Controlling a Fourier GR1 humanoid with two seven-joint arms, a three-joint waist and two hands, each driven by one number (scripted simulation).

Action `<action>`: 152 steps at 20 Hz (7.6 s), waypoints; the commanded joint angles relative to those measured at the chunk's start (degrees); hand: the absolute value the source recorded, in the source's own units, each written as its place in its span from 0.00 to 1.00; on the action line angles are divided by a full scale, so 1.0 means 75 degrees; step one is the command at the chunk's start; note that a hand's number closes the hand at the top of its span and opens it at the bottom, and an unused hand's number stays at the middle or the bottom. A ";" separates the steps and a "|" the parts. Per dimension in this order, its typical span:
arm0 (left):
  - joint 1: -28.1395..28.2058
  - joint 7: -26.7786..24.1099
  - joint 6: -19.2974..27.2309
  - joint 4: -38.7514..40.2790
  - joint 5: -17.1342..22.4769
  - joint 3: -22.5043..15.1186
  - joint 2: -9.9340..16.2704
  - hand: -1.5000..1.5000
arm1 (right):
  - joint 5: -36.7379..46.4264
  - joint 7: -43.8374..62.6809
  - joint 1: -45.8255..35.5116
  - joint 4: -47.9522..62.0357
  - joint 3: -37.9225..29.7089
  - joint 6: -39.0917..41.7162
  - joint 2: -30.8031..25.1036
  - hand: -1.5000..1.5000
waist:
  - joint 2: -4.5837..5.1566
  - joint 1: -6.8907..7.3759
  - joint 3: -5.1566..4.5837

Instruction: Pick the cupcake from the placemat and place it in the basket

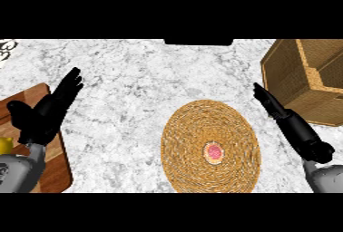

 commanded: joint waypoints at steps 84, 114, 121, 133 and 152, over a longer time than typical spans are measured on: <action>0.2760 0.0794 -0.0017 0.0693 -0.0193 0.0171 -0.1232 0.50 | 0.3282 0.6633 -0.2915 -0.2739 0.3005 0.3122 -0.0397 0.00 | -0.0114 -0.0080 0.0089; 0.2570 0.1115 -0.0044 0.0673 -0.0643 0.0537 -0.1337 0.50 | 0.5348 0.5309 -0.2316 -0.0818 0.3430 0.2982 0.0630 0.00 | -0.0111 -0.0132 0.0090; 0.2845 0.0858 0.0066 0.0663 -0.0972 0.0221 -0.1721 0.50 | 0.5972 0.4753 -0.2303 -0.0289 0.3681 0.2717 0.0865 1.00 | -0.0101 -0.0083 0.0090; 0.2821 0.0768 -0.0060 0.0798 -0.0949 0.0515 -0.1758 0.50 | 0.6874 0.3761 -0.2272 -0.0513 0.3672 0.2287 0.0442 1.00 | -0.0120 -0.0158 0.0088; 0.3117 0.0912 -0.0191 0.0464 -0.0935 0.0654 -0.1624 0.50 | 0.8414 0.8603 -0.2173 -0.3247 0.1347 -0.1419 0.3765 1.00 | -0.0184 -0.0378 0.0089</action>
